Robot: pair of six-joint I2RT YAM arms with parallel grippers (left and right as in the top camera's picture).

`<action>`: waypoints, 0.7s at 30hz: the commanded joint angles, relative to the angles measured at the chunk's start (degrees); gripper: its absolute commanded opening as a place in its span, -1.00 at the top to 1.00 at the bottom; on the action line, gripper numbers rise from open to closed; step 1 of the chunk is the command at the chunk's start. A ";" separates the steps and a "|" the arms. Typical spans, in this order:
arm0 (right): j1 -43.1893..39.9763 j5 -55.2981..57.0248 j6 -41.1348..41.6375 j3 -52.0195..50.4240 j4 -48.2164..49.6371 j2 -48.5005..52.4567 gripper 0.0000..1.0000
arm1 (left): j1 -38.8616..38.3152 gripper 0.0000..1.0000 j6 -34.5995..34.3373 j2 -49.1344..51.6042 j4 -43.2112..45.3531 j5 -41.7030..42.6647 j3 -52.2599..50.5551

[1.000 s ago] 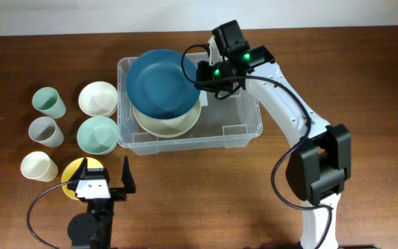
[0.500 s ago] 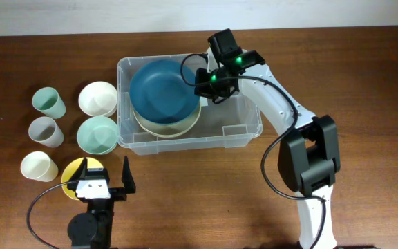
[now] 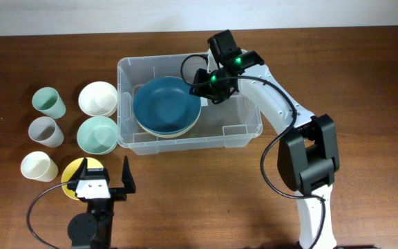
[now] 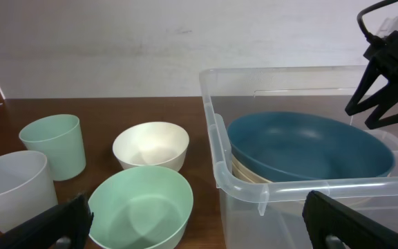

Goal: Pack container

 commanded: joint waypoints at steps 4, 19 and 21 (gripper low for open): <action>-0.02 0.13 -1.62 -0.11 0.00 -0.13 0.13 | -0.24 -0.99 -0.37 -0.26 -0.24 0.02 -0.20; -6.91 10.97 -14.27 34.21 -28.70 -4.46 -0.97 | -0.24 -0.99 -0.37 -0.26 -0.24 0.02 -0.20; -9.03 13.94 -14.36 41.55 -34.97 -4.63 -0.98 | -0.24 -0.99 -0.37 -0.26 -0.24 0.02 -0.20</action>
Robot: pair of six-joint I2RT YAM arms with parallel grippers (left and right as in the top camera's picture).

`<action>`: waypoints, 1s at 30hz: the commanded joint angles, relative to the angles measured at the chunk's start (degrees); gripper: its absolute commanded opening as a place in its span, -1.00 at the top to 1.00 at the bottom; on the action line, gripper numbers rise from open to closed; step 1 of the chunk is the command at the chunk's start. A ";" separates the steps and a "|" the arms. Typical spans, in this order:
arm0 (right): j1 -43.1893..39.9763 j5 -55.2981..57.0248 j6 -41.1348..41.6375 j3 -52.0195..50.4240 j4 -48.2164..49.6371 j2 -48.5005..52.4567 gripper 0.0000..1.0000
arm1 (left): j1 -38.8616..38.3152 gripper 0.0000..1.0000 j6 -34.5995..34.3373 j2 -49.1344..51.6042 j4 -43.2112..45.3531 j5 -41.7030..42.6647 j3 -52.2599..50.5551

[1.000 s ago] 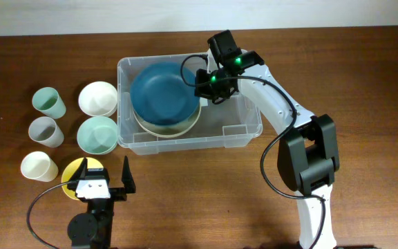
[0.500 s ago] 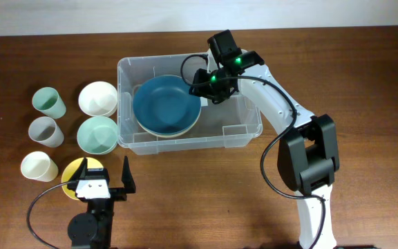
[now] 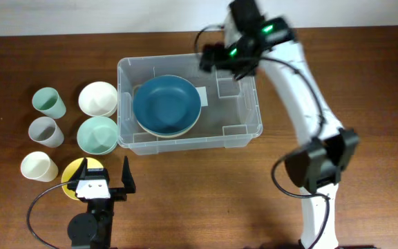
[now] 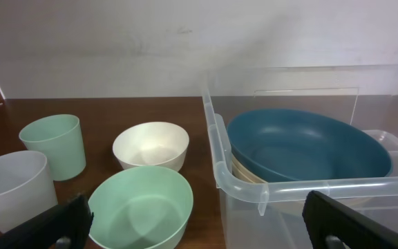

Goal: Pack container

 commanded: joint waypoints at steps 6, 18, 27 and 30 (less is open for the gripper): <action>-14.05 10.91 -2.84 30.91 -20.96 -4.26 -0.98 | -0.24 -0.99 -0.39 -0.26 -0.24 0.02 -0.17; -30.23 3.67 -8.70 9.14 -20.96 -21.81 -0.98 | -0.24 -0.99 -0.39 -0.26 -0.24 0.02 -0.17; -40.59 10.54 -10.32 -31.85 -20.90 -36.00 -0.98 | -0.24 -0.99 -0.39 -0.26 -0.24 0.02 -0.17; -45.88 10.40 -10.29 -38.75 -20.24 -36.15 -0.98 | -0.24 -0.99 -0.39 -0.26 -0.26 0.02 -0.17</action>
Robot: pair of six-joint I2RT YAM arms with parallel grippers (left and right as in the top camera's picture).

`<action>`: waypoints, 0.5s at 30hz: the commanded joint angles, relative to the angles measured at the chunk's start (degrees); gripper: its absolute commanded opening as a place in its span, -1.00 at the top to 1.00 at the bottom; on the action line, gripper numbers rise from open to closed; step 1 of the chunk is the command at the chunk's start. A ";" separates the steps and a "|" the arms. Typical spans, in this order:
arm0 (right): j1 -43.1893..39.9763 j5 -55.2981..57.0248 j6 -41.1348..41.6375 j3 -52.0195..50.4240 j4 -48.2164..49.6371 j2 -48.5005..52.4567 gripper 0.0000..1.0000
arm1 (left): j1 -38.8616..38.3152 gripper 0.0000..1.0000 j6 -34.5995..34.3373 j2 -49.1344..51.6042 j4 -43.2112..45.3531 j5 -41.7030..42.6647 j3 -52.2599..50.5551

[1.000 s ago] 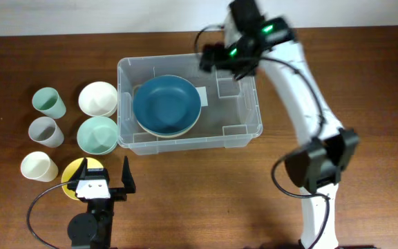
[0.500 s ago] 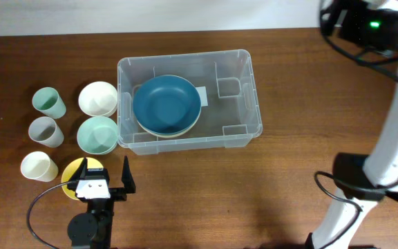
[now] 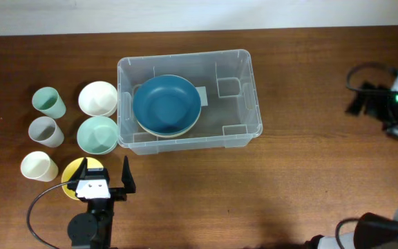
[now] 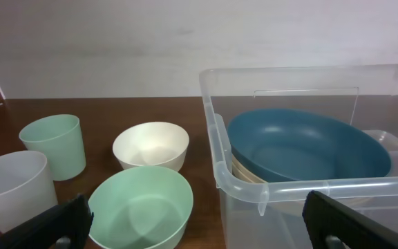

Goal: Pack container

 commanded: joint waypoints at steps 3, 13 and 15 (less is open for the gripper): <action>-10.19 -0.87 -0.85 -11.76 3.26 -1.09 -0.98 | -0.24 -0.99 -0.39 -0.26 -0.24 0.02 -0.17; -17.62 -2.10 -0.26 -22.16 15.39 -1.07 -0.98 | -0.24 -0.99 -0.39 -0.26 -0.24 0.02 -0.17; -18.49 -1.68 -0.26 -23.56 18.78 -1.07 -0.98 | -0.24 -0.99 -0.39 -0.26 -0.26 0.02 -0.17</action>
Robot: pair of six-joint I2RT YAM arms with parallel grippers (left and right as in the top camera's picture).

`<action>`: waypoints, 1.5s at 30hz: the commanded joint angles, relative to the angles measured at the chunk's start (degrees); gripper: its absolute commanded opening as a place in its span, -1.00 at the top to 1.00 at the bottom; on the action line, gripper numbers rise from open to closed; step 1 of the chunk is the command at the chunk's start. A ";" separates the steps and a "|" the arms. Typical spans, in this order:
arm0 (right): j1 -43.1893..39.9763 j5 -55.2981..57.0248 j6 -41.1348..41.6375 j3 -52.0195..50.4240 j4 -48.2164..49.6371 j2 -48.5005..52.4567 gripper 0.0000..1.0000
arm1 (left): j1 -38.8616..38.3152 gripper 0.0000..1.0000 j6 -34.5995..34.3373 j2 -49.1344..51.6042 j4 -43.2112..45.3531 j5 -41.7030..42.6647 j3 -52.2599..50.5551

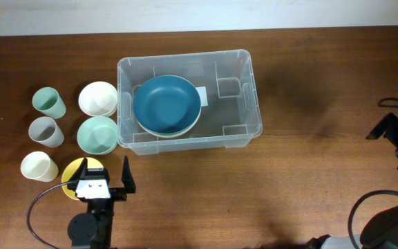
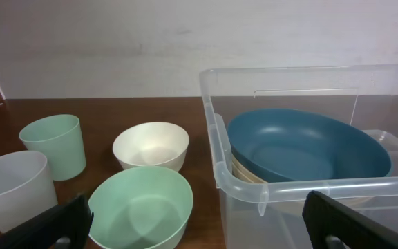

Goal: Pack container

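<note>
A clear plastic container (image 1: 249, 97) stands mid-table. In its left half a blue bowl (image 1: 166, 104) rests on a cream dish (image 2: 244, 173). Left of it stand a cream bowl (image 1: 97, 98), a pale green bowl (image 1: 97, 134), a green cup (image 1: 48, 102), a grey cup (image 1: 45, 131) and a cream cup (image 1: 39, 167). My left gripper (image 1: 106, 171) is open and empty at the front edge, short of the green bowl (image 2: 140, 207). My right gripper (image 1: 391, 146) is at the far right edge, its fingers apparently spread and nothing in them.
A yellow round object (image 1: 71, 173) lies partly under the left gripper's mount at the front left. The container's right half holds nothing, with small moulded ridges on its floor. Bare wood lies between the container and the right gripper.
My right gripper has moved further to the right and a little nearer the front, now partly cut off by the table's right edge. Nothing else has changed.
My right gripper was open inside the container, beside the blue bowl's right rim. Then it was above the container's back right corner, then far out to the right, and now at the right edge. The bowl stayed in the container. The left arm never moved.
</note>
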 commanded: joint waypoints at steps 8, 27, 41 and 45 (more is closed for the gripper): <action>-1.64 -0.33 -0.02 -3.30 7.45 -1.01 -0.98 | -0.24 -0.99 -0.37 -0.26 -0.26 0.02 -0.20; -1.64 -0.33 -0.02 -3.30 8.20 -1.01 -0.98 | -0.22 -0.99 -0.28 0.02 1.64 5.29 -0.02; -1.64 -0.33 -0.02 -3.30 8.22 -1.01 -0.98 | -0.22 -0.99 11.41 30.42 -28.28 4.22 44.35; -1.64 -0.33 -0.02 -3.30 8.20 -1.01 -0.98 | -0.24 -0.99 14.16 45.97 -40.22 13.97 58.55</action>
